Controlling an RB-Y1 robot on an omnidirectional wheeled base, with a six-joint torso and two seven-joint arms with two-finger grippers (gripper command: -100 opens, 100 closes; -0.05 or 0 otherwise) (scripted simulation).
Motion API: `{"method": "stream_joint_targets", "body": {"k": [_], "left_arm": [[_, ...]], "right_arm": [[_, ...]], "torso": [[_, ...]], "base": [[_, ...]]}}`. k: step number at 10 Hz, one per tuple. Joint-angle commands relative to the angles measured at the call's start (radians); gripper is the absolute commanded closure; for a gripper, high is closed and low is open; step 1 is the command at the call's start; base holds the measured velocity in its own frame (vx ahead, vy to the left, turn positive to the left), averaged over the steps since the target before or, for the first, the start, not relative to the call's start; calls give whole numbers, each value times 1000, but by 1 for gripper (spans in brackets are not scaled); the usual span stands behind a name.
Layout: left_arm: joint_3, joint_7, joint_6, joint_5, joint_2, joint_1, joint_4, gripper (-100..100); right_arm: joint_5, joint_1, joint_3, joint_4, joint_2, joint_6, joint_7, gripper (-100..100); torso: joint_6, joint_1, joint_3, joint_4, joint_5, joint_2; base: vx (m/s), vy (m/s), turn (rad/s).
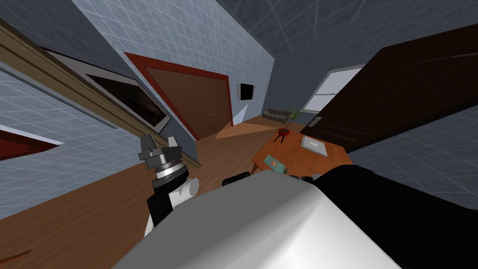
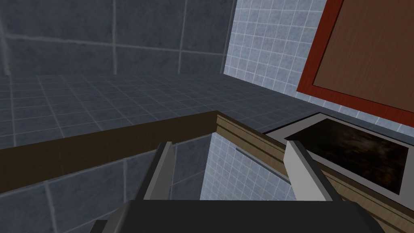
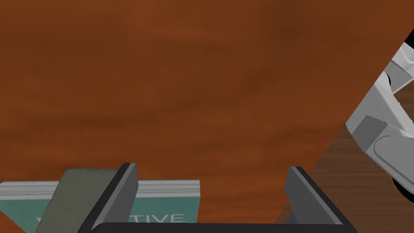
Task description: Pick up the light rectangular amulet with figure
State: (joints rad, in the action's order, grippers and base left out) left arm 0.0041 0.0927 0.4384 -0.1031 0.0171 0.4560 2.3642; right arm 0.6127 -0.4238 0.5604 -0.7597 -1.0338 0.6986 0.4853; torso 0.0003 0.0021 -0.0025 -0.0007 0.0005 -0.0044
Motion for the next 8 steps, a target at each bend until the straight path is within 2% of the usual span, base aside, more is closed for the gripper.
{"method": "stream_joint_targets", "body": {"k": [1,2,4,6,7,8], "left_arm": [[0,0,0,0,0,0,0,0],[0,0,0,0,0,0,0,0],[0,0,0,0,0,0,0,0],[0,0,0,0,0,0,0,0],[0,0,0,0,0,0,0,0],[0,0,0,0,0,0,0,0]], "right_arm": [[24,-5,30,50,-36,-7,5,-100],[24,-5,30,58,-36,-7,5,-100],[55,12,69,131,-64,3,14,-100],[86,34,112,203,-84,18,23,-100],[93,39,121,216,-85,22,25,-100],[84,36,108,220,-72,23,36,-100]], "torso": [[0,0,0,0,0,0],[0,1,-1,0,0,-2],[1,1,0,0,0,0],[0,1,-2,-1,0,-3],[0,4,-3,-1,1,-5],[1,5,-3,-1,1,-5]], "base": [[99,27,223],[69,10,54],[72,17,130],[135,47,228],[141,77,106],[58,30,4]]}}
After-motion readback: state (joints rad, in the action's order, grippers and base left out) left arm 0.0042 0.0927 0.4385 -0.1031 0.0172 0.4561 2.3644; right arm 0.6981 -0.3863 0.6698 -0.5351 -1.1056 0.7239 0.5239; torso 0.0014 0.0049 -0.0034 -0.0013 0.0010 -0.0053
